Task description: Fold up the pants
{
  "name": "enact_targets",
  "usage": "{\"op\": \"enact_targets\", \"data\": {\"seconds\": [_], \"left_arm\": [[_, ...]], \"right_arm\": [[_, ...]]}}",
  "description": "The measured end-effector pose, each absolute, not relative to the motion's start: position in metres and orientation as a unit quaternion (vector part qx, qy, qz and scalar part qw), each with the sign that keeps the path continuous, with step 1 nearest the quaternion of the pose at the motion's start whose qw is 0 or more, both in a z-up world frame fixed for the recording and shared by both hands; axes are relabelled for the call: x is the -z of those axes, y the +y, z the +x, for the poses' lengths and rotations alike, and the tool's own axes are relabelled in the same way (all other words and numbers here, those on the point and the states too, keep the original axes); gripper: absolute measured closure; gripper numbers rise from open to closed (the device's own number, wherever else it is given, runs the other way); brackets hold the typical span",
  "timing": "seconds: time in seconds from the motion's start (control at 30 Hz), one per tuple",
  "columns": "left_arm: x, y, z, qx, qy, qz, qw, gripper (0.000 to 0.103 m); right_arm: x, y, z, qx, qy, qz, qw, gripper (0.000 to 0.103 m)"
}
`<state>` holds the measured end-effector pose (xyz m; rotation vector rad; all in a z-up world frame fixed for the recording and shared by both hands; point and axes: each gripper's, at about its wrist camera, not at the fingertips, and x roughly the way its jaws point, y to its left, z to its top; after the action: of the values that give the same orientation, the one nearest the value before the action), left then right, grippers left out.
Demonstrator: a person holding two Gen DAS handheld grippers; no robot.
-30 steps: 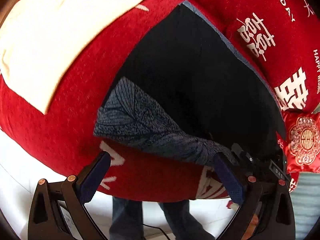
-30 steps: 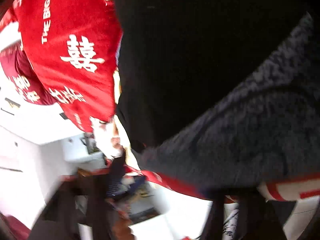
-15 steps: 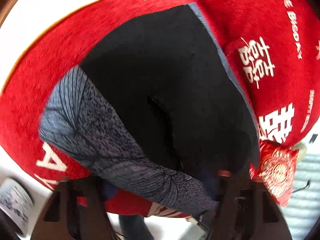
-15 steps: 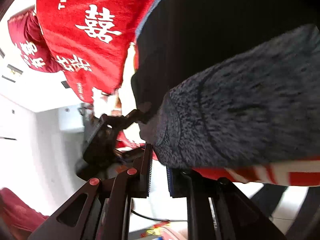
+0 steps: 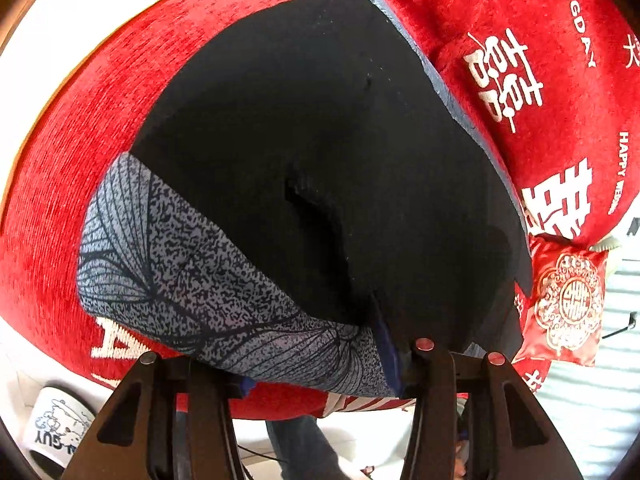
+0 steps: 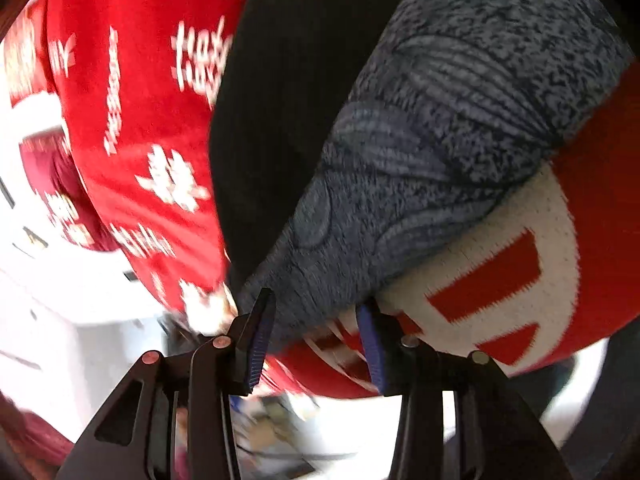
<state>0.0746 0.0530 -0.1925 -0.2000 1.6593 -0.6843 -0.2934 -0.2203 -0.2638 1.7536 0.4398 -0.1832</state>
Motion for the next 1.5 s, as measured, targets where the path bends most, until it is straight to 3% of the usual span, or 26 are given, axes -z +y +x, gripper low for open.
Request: {"op": "enact_targets", "data": {"seconds": [0.03, 0.13, 0.2, 0.47, 0.67, 0.73, 0.8, 0.87, 1.03, 1.07, 1.13, 1.23, 1.3, 1.37, 1.5], "left_arm": [[0.192, 0.053, 0.074, 0.3, 0.72, -0.082, 0.62, 0.054], [0.19, 0.051, 0.075, 0.299, 0.717, -0.073, 0.626, 0.066], [0.185, 0.054, 0.077, 0.294, 0.716, -0.071, 0.63, 0.078], [0.14, 0.033, 0.088, 0.305, 0.695, -0.054, 0.649, 0.078], [0.095, -0.023, 0.131, 0.322, 0.655, -0.057, 0.682, 0.078], [0.09, -0.046, 0.15, 0.322, 0.639, -0.047, 0.697, 0.07], [0.089, -0.07, 0.17, 0.305, 0.61, -0.021, 0.731, 0.035], [0.096, -0.092, 0.187, 0.289, 0.58, 0.007, 0.762, 0.027], [0.153, -0.135, 0.225, 0.236, 0.582, 0.054, 0.776, 0.027], [0.165, -0.139, 0.23, 0.224, 0.587, 0.06, 0.776, 0.025], [0.182, -0.145, 0.239, 0.19, 0.587, 0.073, 0.784, 0.011], [0.178, -0.141, 0.246, 0.173, 0.599, 0.057, 0.78, 0.01], [0.161, -0.135, 0.243, 0.174, 0.59, 0.059, 0.787, 0.01], [0.14, -0.124, 0.237, 0.173, 0.575, 0.069, 0.797, 0.01], [0.119, -0.115, 0.224, 0.169, 0.556, 0.088, 0.809, 0.01]], "right_arm": [[0.269, -0.222, -0.298, 0.082, 0.174, 0.776, 0.601, 0.058], [0.274, -0.216, -0.305, 0.106, 0.147, 0.805, 0.565, 0.095], [0.262, -0.22, -0.313, 0.106, 0.156, 0.794, 0.578, 0.095], [0.19, -0.256, -0.269, 0.061, 0.245, 0.715, 0.651, 0.095], [0.154, -0.316, -0.208, 0.034, 0.291, 0.681, 0.671, 0.093], [0.152, -0.346, -0.175, 0.026, 0.319, 0.668, 0.672, 0.092], [0.154, -0.376, -0.138, 0.027, 0.351, 0.652, 0.671, 0.091], [0.163, -0.402, -0.112, 0.024, 0.373, 0.64, 0.671, 0.091], [0.2, -0.447, -0.038, 0.02, 0.446, 0.582, 0.68, 0.091], [0.208, -0.452, -0.03, 0.024, 0.456, 0.573, 0.681, 0.091], [0.224, -0.46, -0.017, 0.034, 0.467, 0.566, 0.678, 0.091], [0.221, -0.466, -0.013, 0.035, 0.478, 0.565, 0.671, 0.09], [0.2, -0.461, -0.016, 0.032, 0.486, 0.536, 0.69, 0.083], [0.172, -0.448, -0.016, 0.028, 0.492, 0.482, 0.725, 0.053], [0.136, -0.413, -0.017, -0.019, 0.485, 0.426, 0.763, 0.052]]}}
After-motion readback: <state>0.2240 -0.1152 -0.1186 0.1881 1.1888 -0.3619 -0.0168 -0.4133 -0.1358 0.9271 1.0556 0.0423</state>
